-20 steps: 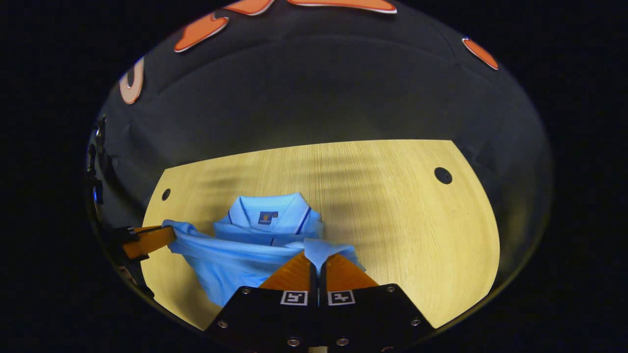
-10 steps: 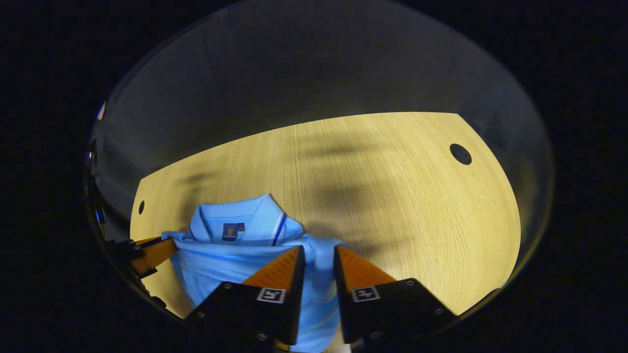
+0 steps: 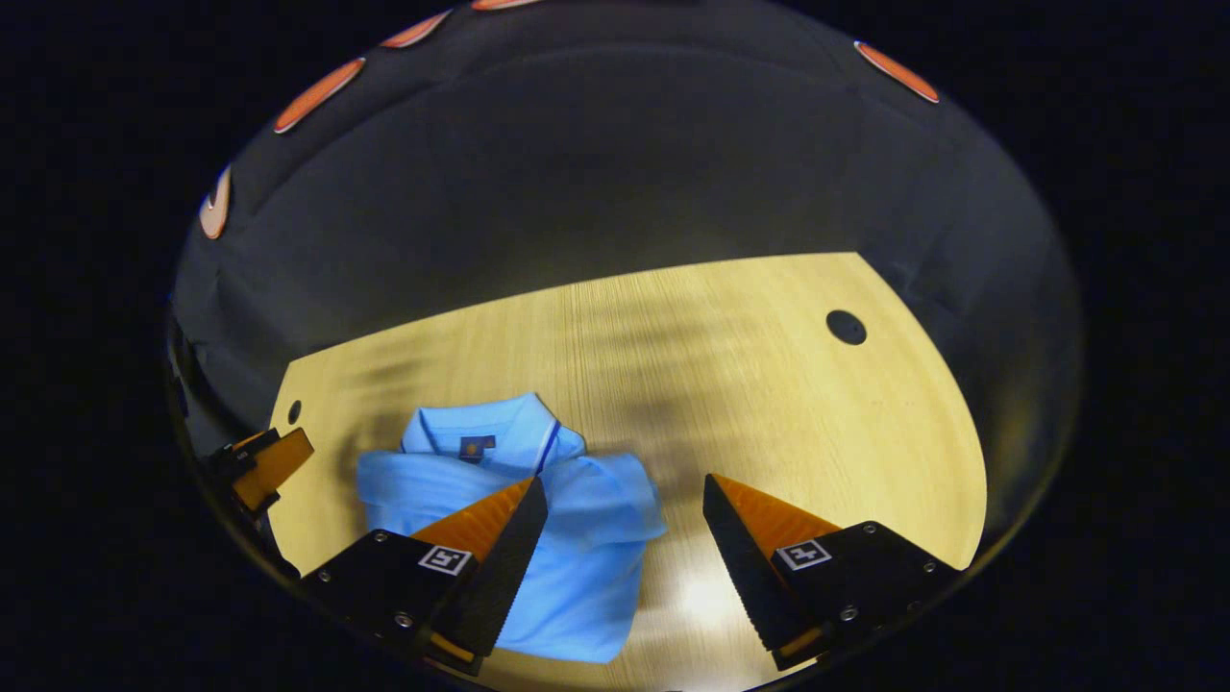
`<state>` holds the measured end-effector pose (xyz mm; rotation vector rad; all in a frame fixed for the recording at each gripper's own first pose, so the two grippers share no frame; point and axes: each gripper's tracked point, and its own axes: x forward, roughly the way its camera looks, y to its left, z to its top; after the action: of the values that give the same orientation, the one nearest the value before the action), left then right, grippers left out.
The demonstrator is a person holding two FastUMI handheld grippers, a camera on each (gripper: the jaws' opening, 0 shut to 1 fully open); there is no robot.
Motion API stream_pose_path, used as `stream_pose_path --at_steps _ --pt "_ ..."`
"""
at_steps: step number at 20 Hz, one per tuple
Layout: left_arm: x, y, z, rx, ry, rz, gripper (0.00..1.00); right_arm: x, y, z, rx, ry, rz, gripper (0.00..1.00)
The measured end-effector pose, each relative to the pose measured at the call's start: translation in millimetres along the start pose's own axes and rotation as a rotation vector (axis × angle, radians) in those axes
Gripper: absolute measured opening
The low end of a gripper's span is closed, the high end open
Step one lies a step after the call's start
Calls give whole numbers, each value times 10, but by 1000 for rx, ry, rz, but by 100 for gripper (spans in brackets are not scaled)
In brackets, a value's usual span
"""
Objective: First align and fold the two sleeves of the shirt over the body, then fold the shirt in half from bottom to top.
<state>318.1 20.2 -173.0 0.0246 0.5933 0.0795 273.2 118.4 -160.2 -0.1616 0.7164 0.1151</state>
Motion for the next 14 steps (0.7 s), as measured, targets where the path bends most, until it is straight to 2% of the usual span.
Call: stream_pose_path --at_steps 3,8,10,14 --pt "-684 20 372 -6 -148 8 100 -555 60 151 -28 -116 22 99" --pt "-1995 119 692 -28 -349 31 100 -1637 15 319 -43 -304 70 99" --pt "-2504 215 726 -26 -446 59 100 -2041 -28 341 -52 -391 80 98" --pt "-3339 299 632 -9 -567 127 100 -2498 -47 150 -50 -503 106 98"
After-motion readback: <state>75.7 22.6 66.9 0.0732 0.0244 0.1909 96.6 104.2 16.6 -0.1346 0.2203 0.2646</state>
